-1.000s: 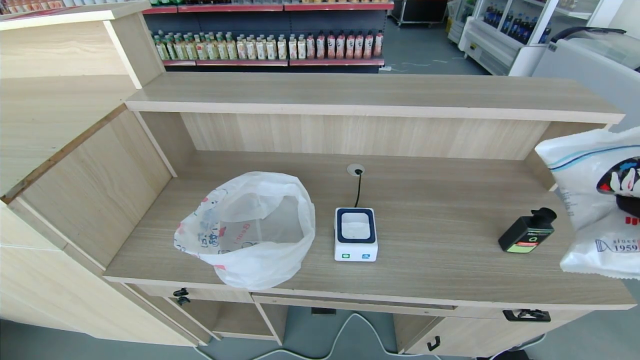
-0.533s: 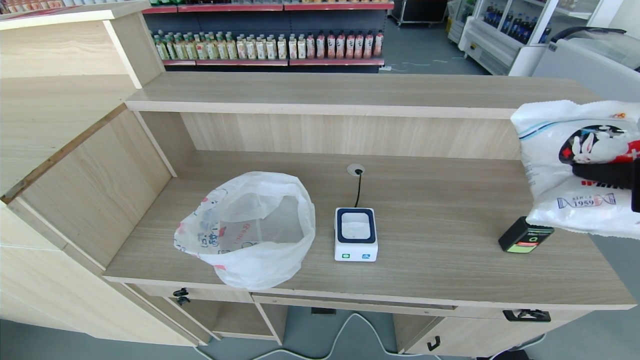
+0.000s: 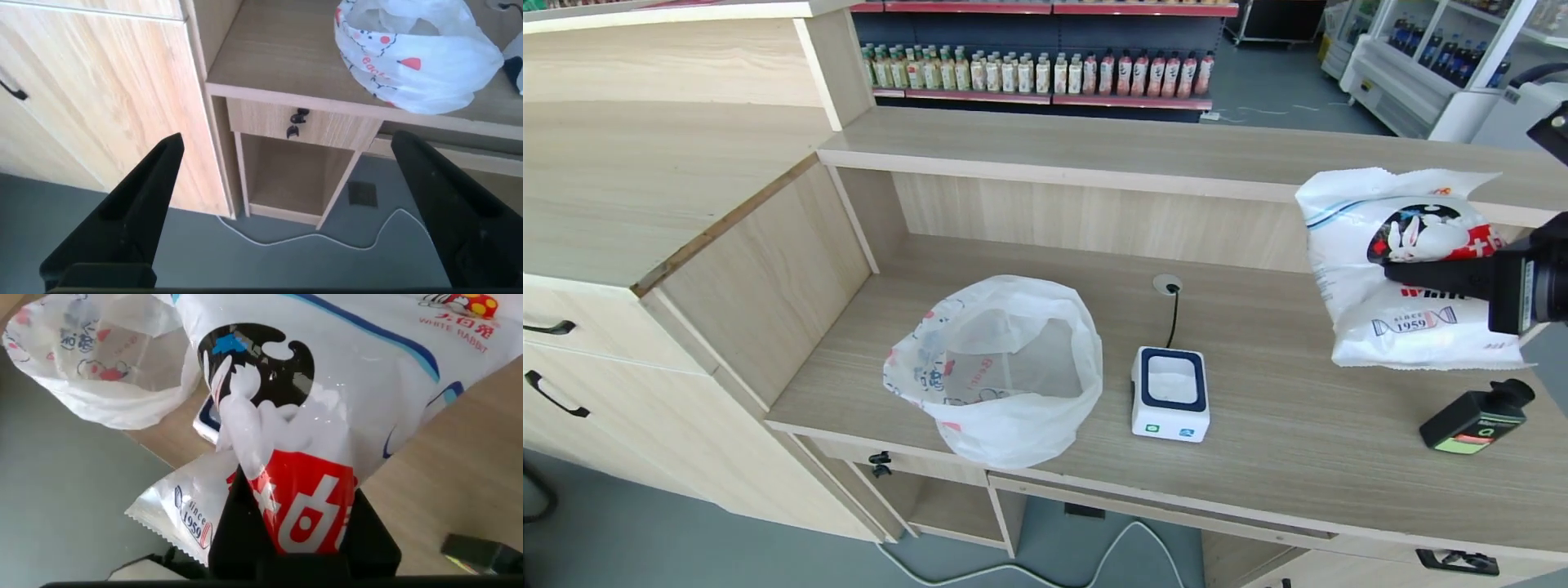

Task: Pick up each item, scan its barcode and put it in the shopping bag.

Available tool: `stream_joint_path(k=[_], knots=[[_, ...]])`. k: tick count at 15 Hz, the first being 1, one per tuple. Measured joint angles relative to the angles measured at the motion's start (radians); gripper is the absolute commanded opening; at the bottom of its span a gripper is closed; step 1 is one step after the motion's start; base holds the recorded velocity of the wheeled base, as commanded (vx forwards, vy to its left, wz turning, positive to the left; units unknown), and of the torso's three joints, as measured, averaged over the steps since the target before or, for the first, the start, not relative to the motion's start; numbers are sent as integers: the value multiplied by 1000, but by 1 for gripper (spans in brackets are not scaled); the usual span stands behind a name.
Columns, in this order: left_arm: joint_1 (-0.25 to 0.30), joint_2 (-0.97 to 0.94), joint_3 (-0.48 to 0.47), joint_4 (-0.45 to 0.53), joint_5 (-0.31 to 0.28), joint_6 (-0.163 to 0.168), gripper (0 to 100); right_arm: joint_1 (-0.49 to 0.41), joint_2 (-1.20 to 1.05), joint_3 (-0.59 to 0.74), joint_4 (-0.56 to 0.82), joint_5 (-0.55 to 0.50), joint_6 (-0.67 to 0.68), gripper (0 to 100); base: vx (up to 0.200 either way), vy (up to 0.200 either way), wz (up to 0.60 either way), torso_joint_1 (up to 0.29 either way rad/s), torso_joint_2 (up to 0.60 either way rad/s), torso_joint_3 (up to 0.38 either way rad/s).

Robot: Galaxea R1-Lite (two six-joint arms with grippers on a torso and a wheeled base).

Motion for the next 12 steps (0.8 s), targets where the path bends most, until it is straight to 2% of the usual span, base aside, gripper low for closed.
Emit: stream_joint_path(k=[3, 5, 7, 8, 12], knots=[[0, 0, 0, -1, 0, 0, 100, -3, 22, 41, -32, 100, -1, 0, 0, 0, 0, 0, 0, 0], [0, 0, 0, 0, 0, 0, 100, -20, 49, 88, -166, 151, 3, 0, 0, 0, 0, 0, 0, 0], [1, 0, 0, -1, 0, 0, 100, -40, 96, 157, -413, 228, 42, 0, 0, 0, 0, 0, 0, 0], [0, 0, 0, 0, 0, 0, 100, -56, 124, 190, -484, 292, 79, 0, 0, 0, 0, 0, 0, 0], [0, 0, 0, 0, 0, 0, 100, -158, 217, 270, -513, 540, 174, 0, 0, 0, 0, 0, 0, 0]])
